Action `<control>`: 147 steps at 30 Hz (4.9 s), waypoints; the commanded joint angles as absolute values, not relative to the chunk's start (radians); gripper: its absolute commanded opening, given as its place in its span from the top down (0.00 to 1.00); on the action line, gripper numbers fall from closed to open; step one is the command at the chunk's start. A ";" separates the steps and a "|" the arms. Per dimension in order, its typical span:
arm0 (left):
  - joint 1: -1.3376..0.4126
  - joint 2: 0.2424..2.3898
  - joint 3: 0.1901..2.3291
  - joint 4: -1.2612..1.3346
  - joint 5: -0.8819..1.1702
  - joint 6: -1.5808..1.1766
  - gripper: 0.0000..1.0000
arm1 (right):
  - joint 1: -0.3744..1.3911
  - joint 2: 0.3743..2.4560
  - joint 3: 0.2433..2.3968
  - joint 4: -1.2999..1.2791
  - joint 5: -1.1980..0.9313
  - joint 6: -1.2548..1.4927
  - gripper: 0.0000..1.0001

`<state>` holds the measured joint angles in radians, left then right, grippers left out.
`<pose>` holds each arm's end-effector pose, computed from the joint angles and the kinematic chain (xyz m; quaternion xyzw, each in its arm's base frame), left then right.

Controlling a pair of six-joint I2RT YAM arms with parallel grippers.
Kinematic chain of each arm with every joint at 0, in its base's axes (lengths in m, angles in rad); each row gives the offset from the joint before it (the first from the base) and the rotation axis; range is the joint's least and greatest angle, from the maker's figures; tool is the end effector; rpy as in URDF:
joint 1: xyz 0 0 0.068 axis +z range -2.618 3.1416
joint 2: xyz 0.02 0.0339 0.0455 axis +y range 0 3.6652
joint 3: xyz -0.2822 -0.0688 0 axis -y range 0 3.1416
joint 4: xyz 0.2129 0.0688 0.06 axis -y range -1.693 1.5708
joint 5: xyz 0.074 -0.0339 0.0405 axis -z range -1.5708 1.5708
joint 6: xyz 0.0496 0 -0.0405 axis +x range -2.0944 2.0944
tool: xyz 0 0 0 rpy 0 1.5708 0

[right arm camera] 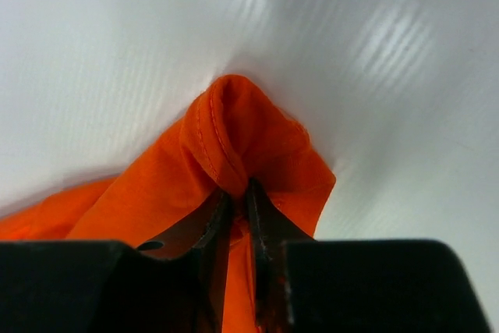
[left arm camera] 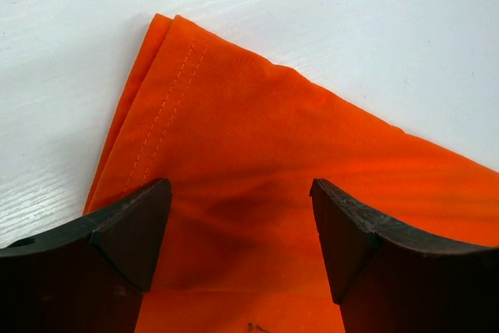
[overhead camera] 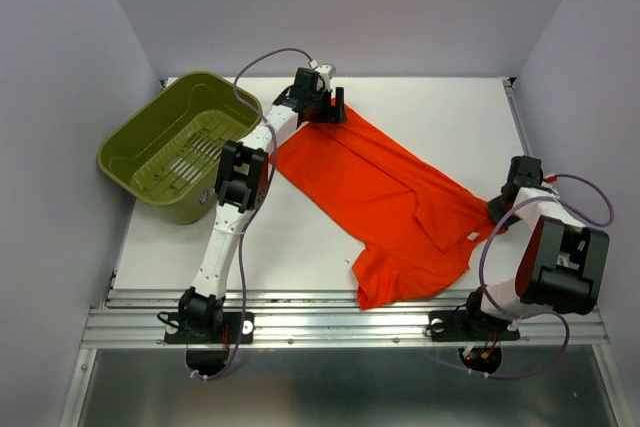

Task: Roll the t-shirts
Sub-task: Fold the T-shirt at the center of the board.

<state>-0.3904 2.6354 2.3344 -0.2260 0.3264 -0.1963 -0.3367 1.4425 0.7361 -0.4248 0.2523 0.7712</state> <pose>0.5419 -0.2402 0.1837 0.1635 0.8435 -0.2771 0.4302 0.2193 -0.0899 0.1904 0.5326 0.8090 -0.0733 0.2377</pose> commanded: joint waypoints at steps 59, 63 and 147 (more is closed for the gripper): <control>-0.377 2.436 2.319 -0.242 0.359 -0.249 0.16 | -0.287 1.374 0.750 -0.494 0.028 0.664 0.52; -0.380 2.436 2.313 -0.247 0.354 -0.241 0.16 | -0.287 1.408 0.764 -0.477 0.029 0.657 0.54; -0.380 2.448 2.321 -0.288 0.328 -0.207 0.16 | -0.258 1.529 0.850 -0.479 0.051 0.620 0.78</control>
<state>-0.3798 2.5038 2.3165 -0.2970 0.3294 -0.2253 -0.2657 1.5394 0.8604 -0.5064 0.0338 0.6312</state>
